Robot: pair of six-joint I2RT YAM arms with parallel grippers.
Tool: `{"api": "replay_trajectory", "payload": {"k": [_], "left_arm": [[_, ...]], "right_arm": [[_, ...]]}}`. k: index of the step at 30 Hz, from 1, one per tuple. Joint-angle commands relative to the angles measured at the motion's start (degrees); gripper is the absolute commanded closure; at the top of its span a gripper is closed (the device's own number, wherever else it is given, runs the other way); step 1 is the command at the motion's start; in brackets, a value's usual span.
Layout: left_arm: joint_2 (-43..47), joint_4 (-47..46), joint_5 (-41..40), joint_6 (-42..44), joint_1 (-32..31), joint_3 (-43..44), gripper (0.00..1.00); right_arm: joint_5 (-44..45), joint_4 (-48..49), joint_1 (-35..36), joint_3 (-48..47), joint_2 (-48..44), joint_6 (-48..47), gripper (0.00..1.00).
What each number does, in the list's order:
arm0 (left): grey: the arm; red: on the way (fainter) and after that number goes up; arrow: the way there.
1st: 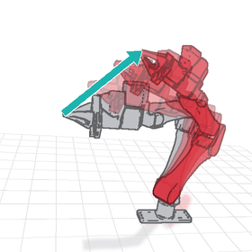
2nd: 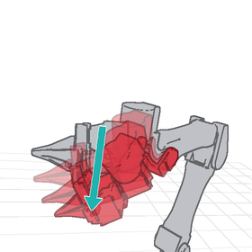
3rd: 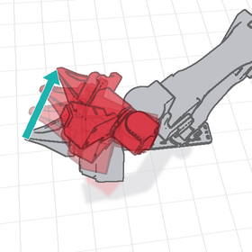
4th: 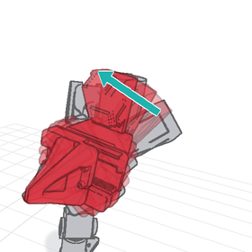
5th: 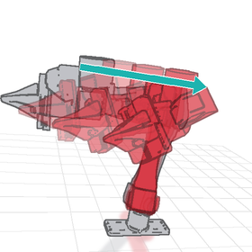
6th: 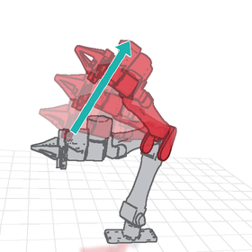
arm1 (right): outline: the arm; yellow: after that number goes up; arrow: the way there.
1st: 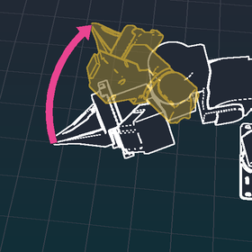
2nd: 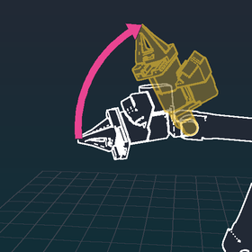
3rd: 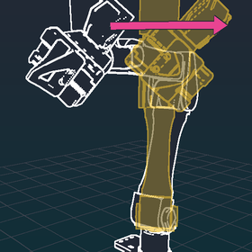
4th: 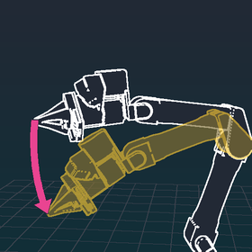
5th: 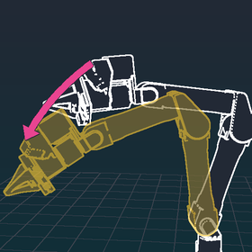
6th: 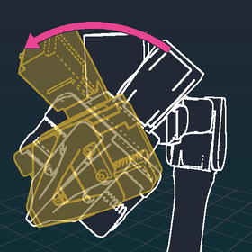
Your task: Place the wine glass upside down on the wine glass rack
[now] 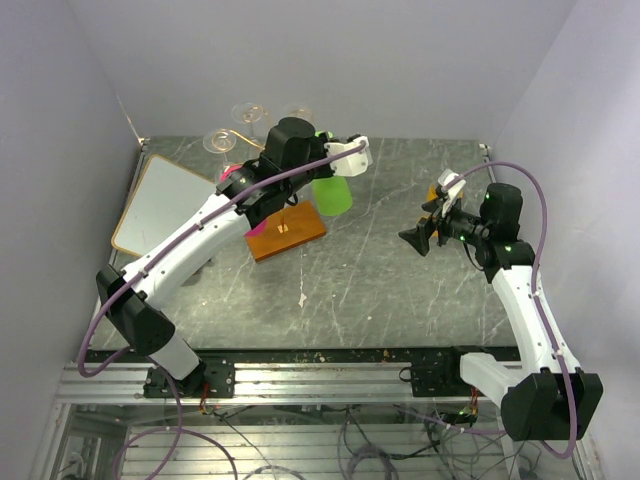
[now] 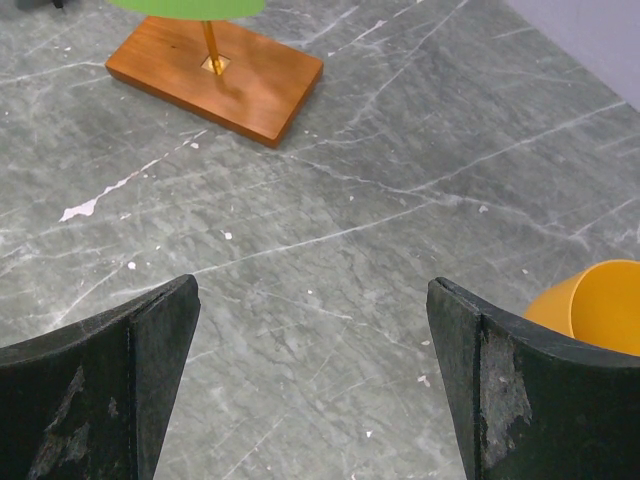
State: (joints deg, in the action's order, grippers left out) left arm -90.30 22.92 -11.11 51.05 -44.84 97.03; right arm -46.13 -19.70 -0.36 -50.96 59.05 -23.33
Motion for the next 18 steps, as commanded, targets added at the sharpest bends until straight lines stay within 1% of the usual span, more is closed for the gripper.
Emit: {"api": "replay_trajectory", "payload": {"k": [1,12,18], "left_arm": [[0.7,-0.2,2.6,-0.2,-0.6,2.9,0.93],[-1.4,-3.4,1.3,-1.9,-0.9,3.2,0.93],[-2.9,-4.2,-0.9,-3.2,-0.9,4.3,0.93]], "right_arm": [[-1.0,1.3,-0.6,0.7,-1.0,0.2,0.04],[-1.4,1.4,-0.9,0.7,-1.3,0.3,0.03],[-1.5,1.4,-1.0,0.7,-1.4,0.3,0.03]]}}
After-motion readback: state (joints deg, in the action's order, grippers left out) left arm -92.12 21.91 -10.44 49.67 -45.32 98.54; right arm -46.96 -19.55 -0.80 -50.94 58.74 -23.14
